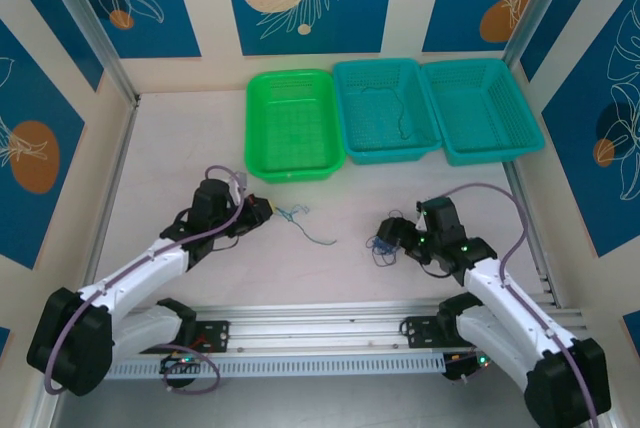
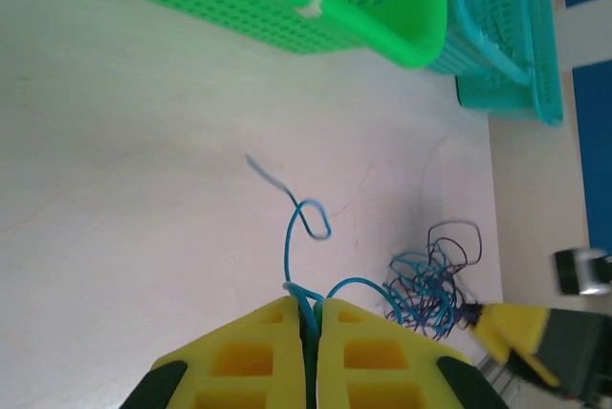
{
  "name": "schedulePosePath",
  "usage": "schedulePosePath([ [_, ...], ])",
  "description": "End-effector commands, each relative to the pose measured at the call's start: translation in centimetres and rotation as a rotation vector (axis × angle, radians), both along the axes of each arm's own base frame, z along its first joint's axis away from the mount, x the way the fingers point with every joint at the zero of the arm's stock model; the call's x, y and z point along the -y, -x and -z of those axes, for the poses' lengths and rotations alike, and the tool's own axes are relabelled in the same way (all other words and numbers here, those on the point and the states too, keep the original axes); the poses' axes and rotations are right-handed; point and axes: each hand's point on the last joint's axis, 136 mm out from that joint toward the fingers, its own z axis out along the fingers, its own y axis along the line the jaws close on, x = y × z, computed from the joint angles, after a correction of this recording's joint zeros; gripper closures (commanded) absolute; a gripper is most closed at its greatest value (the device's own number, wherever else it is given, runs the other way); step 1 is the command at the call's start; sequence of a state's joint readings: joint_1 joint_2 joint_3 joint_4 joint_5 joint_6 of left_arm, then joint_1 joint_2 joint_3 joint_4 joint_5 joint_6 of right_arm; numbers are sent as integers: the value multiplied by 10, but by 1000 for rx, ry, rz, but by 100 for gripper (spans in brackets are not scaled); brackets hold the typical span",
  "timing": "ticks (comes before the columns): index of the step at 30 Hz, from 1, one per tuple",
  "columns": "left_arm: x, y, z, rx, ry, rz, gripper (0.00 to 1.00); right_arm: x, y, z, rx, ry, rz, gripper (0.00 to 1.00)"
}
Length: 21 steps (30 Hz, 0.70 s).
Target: Untangle the cables
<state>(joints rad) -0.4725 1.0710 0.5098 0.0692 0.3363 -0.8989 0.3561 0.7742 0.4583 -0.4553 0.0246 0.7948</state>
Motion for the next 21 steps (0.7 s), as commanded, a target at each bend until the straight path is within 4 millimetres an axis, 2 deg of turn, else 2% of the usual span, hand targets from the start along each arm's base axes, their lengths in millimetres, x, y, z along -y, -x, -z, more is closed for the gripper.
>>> schedulePosePath([
  [1, 19, 4, -27, 131, -15, 146, 100, 1, -15, -51, 197, 47, -34, 9],
  [4, 29, 11, -34, 187, -32, 236, 100, -34, -17, -86, 329, -9, -199, 7],
  [6, 36, 16, -36, 225, -36, 288, 100, -66, -13, -98, 364, -35, -334, 10],
  [8, 40, 20, -38, 245, -34, 318, 100, -104, -2, -100, 381, -63, -511, 11],
  [10, 45, 22, -41, 259, -29, 346, 100, -129, 7, -90, 387, -7, -645, 14],
  [12, 49, 26, -43, 268, -34, 380, 100, -142, 9, -75, 391, 88, -720, 15],
  [15, 55, 32, -45, 281, -36, 434, 100, -162, 15, -60, 431, 106, -858, 18],
  [19, 58, 33, -50, 295, -15, 442, 100, -182, 9, -52, 464, 52, -910, 21],
  [21, 59, 33, -54, 302, -2, 439, 100, -188, 3, -47, 455, 39, -906, 26],
])
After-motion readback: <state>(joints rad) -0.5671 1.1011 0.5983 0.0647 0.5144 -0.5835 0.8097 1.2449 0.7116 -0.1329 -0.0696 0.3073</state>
